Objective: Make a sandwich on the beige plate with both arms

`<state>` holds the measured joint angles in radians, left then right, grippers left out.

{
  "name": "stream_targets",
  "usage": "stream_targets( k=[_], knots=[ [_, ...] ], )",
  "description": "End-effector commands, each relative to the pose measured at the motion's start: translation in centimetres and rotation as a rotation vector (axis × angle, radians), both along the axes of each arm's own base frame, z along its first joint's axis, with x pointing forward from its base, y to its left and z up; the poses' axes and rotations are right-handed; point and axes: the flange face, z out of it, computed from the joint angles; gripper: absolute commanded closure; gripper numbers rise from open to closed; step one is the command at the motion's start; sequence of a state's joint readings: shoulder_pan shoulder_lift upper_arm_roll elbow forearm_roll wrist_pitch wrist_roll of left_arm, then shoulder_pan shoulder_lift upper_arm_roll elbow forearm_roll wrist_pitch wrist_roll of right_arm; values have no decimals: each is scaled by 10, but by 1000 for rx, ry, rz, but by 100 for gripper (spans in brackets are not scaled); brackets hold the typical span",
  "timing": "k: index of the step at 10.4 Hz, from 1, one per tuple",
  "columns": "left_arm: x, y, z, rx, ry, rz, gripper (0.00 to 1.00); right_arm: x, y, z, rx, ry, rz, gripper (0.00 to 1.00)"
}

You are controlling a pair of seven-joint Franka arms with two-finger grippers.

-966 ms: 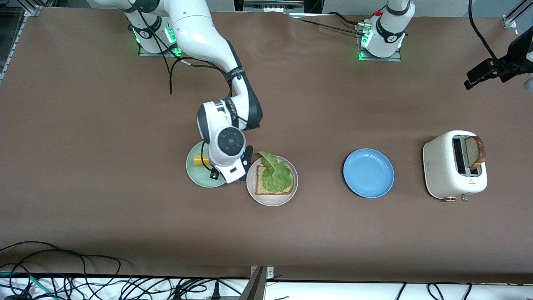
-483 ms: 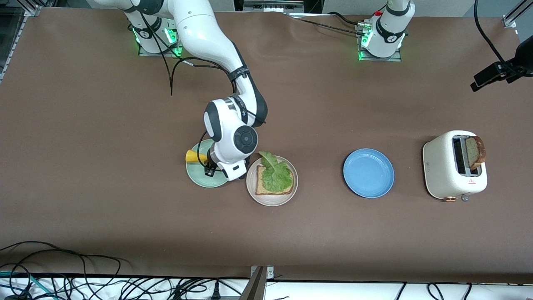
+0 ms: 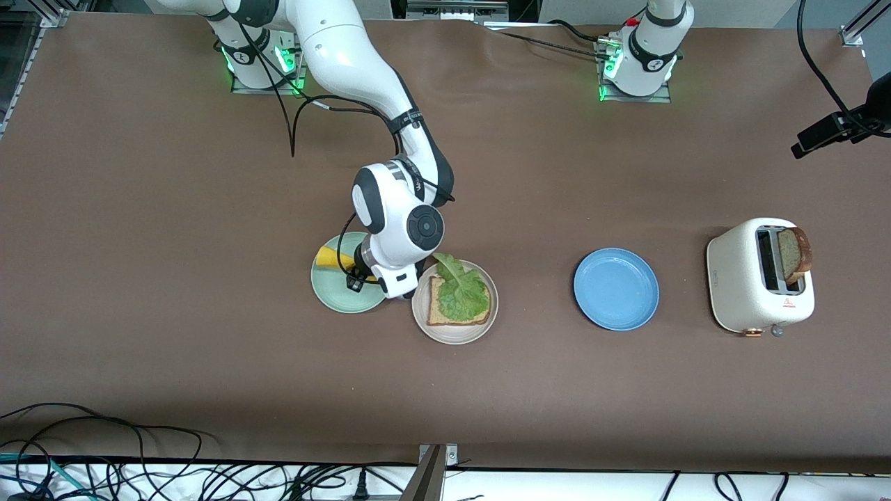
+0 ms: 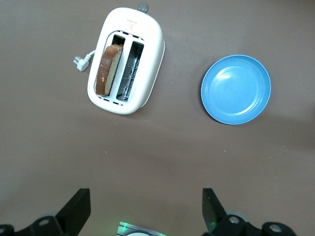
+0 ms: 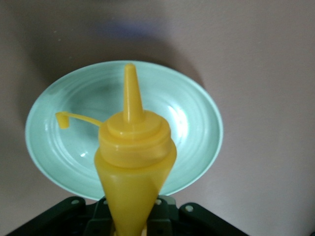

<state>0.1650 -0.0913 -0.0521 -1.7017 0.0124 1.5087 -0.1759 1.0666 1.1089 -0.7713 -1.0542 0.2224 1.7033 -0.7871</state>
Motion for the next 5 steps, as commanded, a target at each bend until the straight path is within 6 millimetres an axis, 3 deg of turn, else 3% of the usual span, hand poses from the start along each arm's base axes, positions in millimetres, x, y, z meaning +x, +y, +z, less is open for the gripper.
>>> stream_targets(
  k=[1, 5],
  knots=[
    [13, 4, -9, -6, 20, -3, 0, 7, 13, 13, 7, -41, 81, 100],
    [24, 10, -26, 22, 51, -5, 0, 13, 30, 9, 63, -109, 166, 100]
  ],
)
